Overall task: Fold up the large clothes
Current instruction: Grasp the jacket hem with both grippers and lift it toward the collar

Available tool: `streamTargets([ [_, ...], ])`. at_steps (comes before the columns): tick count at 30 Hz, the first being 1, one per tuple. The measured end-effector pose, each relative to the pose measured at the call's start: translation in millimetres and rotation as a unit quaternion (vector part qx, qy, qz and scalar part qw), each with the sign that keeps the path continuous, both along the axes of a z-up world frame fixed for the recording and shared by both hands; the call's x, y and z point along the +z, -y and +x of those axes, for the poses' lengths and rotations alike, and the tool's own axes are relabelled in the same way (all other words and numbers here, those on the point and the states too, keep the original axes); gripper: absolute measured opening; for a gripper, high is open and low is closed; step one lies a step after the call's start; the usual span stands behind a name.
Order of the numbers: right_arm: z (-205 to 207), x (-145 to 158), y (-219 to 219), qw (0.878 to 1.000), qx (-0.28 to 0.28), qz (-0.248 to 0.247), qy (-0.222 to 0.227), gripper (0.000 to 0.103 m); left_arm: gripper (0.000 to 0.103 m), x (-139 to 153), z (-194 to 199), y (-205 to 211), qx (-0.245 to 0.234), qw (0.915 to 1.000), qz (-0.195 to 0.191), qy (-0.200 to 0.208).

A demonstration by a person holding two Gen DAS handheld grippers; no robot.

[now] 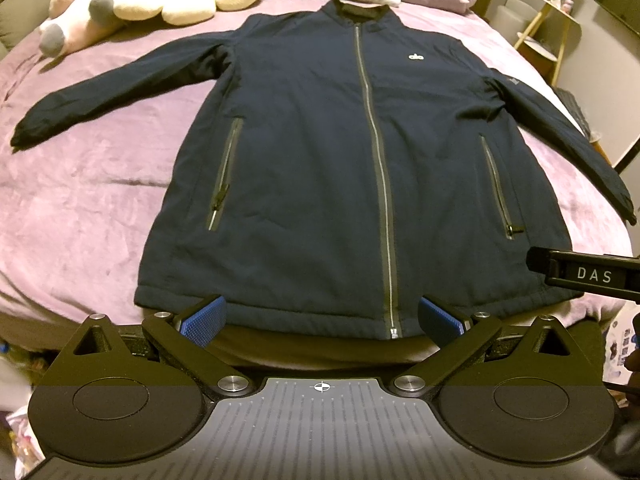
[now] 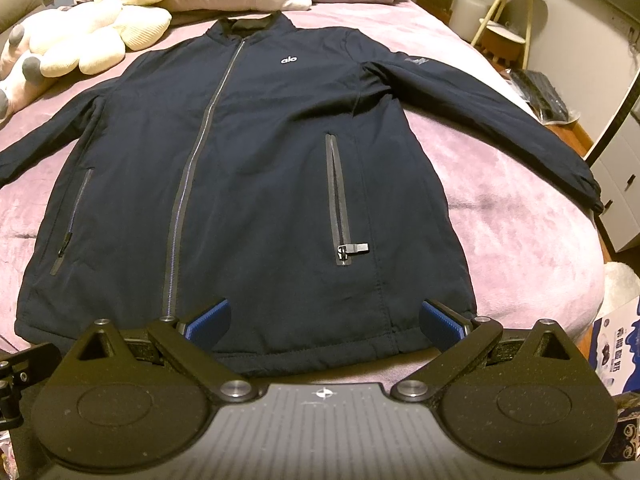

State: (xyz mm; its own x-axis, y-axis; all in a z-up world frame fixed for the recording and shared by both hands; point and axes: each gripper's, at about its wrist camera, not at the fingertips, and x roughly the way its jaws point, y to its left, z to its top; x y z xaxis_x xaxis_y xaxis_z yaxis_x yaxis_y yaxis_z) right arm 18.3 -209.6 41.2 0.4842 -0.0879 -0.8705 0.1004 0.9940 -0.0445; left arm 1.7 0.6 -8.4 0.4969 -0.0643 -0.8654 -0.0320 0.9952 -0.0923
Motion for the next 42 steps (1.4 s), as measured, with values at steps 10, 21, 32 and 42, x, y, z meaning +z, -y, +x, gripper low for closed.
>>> streamTargets([
  [10, 3.8, -3.9, 2.0, 1.000, -0.002, 0.006, -0.007, 0.100, 0.103, -2.5, 5.4, -2.0, -0.002, 0.9999, -0.006, -0.008],
  [21, 10.4, -12.2, 8.4, 1.000, -0.005, 0.019, -0.016, 0.100, 0.103, -7.8, 15.3, 0.2, -0.007, 0.9997, -0.014, -0.020],
  [32, 10.3, -5.5, 97.4, 0.945, -0.022, 0.241, 0.219, 0.100, 0.103, -8.6, 62.1, 2.0, 0.009, 0.9982, -0.019, 0.055],
  [42, 60.1, -68.1, 301.9, 0.856, -0.314, 0.310, 0.270, 0.097, 0.103, -35.2, 189.1, 36.7, 0.018, 0.9964, 0.017, 0.081],
])
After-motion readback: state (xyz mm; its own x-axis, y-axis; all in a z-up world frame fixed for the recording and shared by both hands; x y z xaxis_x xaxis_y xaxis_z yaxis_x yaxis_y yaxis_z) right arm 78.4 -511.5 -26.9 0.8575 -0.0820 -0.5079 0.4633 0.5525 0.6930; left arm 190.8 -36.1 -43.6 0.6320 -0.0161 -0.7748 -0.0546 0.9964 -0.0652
